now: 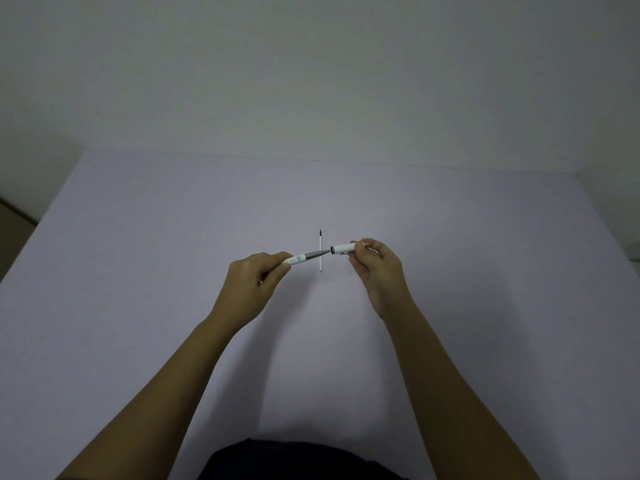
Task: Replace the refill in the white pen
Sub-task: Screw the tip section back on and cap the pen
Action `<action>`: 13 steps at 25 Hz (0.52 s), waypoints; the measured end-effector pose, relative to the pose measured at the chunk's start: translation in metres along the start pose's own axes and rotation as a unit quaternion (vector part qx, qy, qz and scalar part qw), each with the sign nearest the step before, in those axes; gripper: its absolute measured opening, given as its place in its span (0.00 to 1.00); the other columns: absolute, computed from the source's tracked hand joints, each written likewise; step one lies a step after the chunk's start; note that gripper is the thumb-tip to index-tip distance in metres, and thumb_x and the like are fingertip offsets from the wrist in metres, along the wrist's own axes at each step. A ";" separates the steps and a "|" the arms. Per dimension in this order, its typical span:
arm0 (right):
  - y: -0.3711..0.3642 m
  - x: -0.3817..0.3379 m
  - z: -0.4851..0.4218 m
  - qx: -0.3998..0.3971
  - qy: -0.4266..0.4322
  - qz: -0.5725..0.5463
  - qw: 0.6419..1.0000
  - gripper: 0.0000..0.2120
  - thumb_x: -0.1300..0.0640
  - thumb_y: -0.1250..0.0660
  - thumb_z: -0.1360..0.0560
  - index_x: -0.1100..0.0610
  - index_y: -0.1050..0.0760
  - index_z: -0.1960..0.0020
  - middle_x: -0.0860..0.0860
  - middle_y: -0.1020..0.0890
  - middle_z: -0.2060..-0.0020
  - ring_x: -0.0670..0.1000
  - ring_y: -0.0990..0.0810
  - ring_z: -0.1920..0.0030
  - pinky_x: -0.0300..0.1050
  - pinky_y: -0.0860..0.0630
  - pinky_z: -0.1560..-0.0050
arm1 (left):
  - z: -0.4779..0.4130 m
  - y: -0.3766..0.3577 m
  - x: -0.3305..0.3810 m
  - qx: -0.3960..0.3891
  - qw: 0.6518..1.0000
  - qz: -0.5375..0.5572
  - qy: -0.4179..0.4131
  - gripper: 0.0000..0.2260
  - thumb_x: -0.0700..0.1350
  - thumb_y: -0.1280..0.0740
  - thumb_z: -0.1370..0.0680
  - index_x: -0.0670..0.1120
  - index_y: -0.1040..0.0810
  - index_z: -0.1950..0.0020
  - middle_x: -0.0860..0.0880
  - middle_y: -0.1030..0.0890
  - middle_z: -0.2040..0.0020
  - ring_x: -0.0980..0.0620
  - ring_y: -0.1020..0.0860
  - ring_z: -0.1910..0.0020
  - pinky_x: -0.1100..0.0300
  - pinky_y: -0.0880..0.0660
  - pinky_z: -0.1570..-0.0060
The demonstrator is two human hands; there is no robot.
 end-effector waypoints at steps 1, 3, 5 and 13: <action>0.001 -0.001 0.001 -0.001 0.001 -0.003 1.000 0.04 0.65 0.37 0.24 0.58 0.27 0.55 0.53 0.19 0.57 0.46 0.19 0.56 0.32 0.21 0.58 | 0.000 -0.002 0.001 -0.003 1.000 -0.003 -0.003 0.07 0.45 0.36 0.23 0.51 0.20 0.48 0.46 0.23 0.70 0.51 0.27 0.69 0.69 0.34 0.66; 0.002 -0.001 0.002 -0.007 0.003 -0.005 1.000 0.04 0.65 0.37 0.24 0.57 0.26 0.56 0.53 0.18 0.57 0.45 0.18 0.56 0.33 0.21 0.57 | 0.000 -0.005 0.003 -0.005 1.000 -0.006 -0.005 0.07 0.45 0.36 0.23 0.50 0.20 0.48 0.46 0.23 0.69 0.50 0.27 0.69 0.69 0.34 0.66; 0.002 0.000 0.005 -0.020 0.009 0.004 1.000 0.04 0.64 0.36 0.24 0.57 0.26 0.56 0.51 0.17 0.60 0.44 0.17 0.58 0.33 0.21 0.57 | 0.000 -0.006 0.005 -0.005 1.000 -0.004 -0.010 0.07 0.45 0.36 0.23 0.50 0.20 0.48 0.45 0.23 0.69 0.50 0.28 0.69 0.68 0.34 0.67; -0.004 0.007 0.017 -0.045 0.036 0.062 0.996 0.03 0.62 0.34 0.26 0.56 0.26 0.56 0.47 0.16 0.63 0.45 0.17 0.59 0.35 0.21 0.55 | 0.000 -0.014 0.024 0.013 0.999 0.016 -0.028 0.07 0.43 0.35 0.23 0.47 0.19 0.49 0.46 0.23 0.71 0.56 0.31 0.73 0.71 0.36 0.70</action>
Point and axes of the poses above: each hand's wrist, its own z-axis away from the middle knuckle, its own y-axis out of the back of the hand, x = y × z, the point moved 1 cm from there along -z, towards the middle knuckle
